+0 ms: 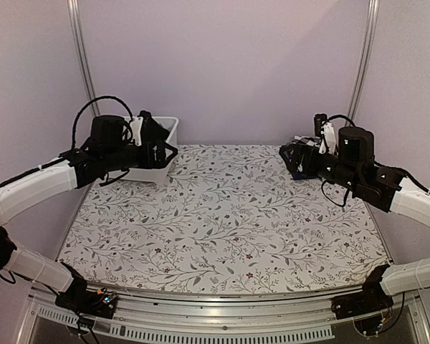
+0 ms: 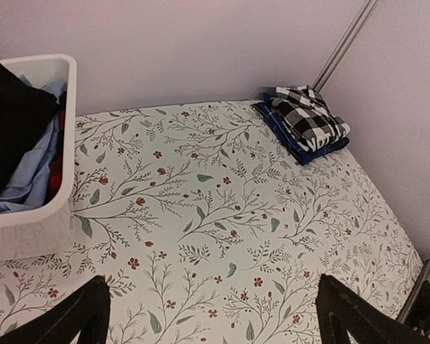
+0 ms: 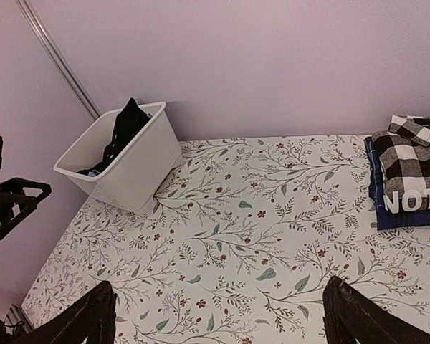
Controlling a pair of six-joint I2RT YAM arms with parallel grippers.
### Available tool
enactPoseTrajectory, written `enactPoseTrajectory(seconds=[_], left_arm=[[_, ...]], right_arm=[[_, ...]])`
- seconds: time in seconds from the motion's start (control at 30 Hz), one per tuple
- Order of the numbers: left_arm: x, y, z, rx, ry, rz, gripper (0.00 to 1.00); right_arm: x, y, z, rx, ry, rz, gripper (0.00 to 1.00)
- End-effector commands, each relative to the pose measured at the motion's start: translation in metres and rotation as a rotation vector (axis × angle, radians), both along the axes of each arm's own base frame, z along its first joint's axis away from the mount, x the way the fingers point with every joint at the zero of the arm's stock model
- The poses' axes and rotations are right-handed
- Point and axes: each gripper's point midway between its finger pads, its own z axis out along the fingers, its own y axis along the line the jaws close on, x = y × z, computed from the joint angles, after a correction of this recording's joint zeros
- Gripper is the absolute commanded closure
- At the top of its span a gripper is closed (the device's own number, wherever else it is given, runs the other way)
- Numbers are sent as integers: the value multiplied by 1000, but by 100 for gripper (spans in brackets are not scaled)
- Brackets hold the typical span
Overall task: Fold and stack the long sleeve shirts
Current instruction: Pick up the crumpled shirt from the bin.
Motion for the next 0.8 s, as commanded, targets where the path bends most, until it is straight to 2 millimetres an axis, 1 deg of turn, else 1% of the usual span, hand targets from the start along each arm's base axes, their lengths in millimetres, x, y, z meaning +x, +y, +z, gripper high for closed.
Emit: enactPoseTrajectory(seconds=[0.0,0.13,0.27,0.37,0.4,0.43,0.47,0.63,0.67,0.7,0.77], left_arm=[[3,1,21,-25,-55,17,0],[14,10,28,8,-67,78,0],[35,25,35,36,-65,146,0],[58,47,41,76,-69,249,0],[69,59,40,95,-53,294,0],[81,67,47,105,-54,332,0],[91,76,48,119,-44,366,0],[144,116,36,179,12,486,0],[155,124,31,190,30,508,0],[167,132,19,209,59,530,0],[186,145,9,223,89,560,0]], right_arm=[[3,-2,16,12,-38,-16,1],[2,-4,15,5,-40,-19,1],[0,-4,14,1,-38,-14,1],[-1,-4,13,-5,-36,-11,1],[-2,-5,13,-7,-38,-10,1],[-2,-5,13,-9,-39,-9,1],[-2,-5,14,-10,-41,-8,1],[-5,-6,14,-16,-42,3,1],[-6,-5,14,-17,-40,7,1],[-7,-5,13,-18,-36,9,1],[-8,-6,12,-20,-31,13,1]])
